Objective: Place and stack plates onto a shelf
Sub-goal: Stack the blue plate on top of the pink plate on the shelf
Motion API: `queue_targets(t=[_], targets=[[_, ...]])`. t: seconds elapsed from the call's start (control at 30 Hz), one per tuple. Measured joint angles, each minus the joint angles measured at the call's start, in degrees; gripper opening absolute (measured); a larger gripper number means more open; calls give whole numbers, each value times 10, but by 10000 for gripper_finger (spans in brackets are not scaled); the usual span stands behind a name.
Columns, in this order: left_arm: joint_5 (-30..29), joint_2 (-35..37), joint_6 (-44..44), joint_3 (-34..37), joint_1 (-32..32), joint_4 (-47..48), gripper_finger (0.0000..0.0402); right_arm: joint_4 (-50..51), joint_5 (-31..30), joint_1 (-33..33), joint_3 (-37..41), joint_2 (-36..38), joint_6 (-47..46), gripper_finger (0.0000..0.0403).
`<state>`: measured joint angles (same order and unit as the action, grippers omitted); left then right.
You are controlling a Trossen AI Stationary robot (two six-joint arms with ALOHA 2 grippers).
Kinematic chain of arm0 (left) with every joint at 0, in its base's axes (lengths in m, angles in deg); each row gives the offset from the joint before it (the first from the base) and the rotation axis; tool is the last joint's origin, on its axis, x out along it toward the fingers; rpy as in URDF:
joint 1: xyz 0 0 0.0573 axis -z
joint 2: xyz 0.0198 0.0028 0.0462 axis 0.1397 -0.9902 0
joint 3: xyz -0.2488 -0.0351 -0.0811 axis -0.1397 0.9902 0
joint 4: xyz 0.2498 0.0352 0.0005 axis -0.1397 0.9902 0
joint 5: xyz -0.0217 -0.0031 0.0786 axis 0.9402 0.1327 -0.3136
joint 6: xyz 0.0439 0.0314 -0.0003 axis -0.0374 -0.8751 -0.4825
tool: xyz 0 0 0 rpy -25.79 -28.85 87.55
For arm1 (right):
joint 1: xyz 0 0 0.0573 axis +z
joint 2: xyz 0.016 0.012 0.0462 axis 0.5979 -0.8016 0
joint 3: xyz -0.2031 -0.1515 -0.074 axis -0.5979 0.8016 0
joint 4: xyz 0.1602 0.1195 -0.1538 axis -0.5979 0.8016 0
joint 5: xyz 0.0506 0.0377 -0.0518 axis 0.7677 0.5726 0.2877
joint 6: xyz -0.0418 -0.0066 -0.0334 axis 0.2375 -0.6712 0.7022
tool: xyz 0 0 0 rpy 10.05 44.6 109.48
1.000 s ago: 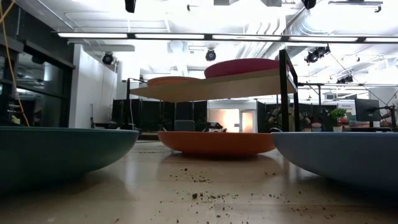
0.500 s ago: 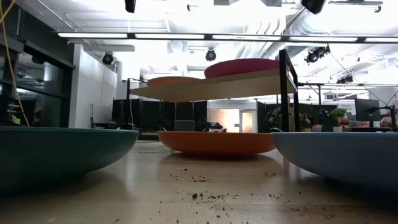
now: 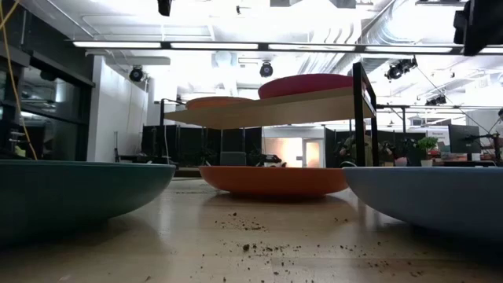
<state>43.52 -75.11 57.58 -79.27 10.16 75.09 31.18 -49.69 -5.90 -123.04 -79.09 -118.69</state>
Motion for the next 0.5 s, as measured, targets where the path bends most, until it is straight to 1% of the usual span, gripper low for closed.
queue_targets(t=[0.13,0.2,0.33,0.4,0.5], targets=[[0,0,0,0,0,0,131,-35,24,16,0,-85,-3,169],[0,0,0,0,0,-1,131,-63,43,18,0,-126,21,169],[0,0,0,0,0,-1,131,-118,98,1,0,-193,73,169],[0,0,0,0,0,-1,131,-128,122,-11,0,-219,95,169],[0,0,-8,0,-2,-2,131,-143,142,-25,0,-250,121,169]])
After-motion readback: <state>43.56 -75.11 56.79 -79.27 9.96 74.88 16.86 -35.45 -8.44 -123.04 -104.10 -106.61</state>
